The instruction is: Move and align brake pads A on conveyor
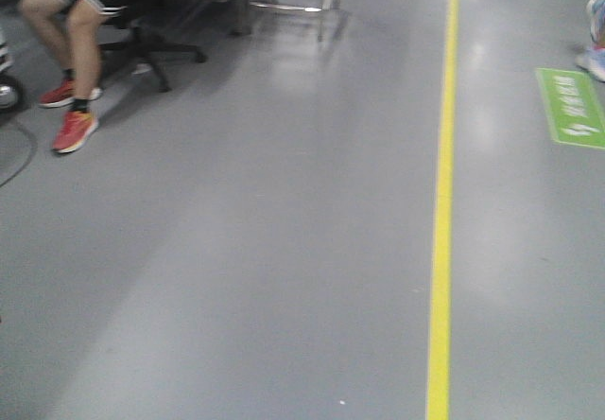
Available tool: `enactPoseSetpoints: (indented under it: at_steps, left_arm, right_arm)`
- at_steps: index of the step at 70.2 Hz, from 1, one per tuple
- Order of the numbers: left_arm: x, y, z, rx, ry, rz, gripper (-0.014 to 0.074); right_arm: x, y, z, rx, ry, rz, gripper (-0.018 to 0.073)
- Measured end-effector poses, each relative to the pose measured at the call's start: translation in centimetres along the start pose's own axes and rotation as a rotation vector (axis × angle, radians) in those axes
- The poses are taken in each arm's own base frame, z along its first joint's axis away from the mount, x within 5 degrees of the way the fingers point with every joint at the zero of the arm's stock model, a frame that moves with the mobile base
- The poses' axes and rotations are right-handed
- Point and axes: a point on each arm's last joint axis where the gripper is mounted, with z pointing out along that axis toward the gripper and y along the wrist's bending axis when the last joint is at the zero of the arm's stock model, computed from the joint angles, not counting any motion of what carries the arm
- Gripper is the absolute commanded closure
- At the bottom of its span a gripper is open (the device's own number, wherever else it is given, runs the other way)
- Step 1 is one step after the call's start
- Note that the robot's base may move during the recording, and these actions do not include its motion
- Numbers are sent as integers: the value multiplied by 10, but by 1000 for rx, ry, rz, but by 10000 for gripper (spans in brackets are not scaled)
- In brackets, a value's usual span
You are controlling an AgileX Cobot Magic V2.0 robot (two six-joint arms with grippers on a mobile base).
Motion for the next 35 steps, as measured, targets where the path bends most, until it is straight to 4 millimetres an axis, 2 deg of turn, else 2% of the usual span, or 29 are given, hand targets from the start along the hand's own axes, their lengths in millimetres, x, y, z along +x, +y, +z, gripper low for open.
enactPoseSetpoints:
  at_steps: [35]
  left_arm:
    - [0, 0, 0, 0, 0, 0, 190]
  right_arm:
    - [0, 0, 0, 0, 0, 0, 23]
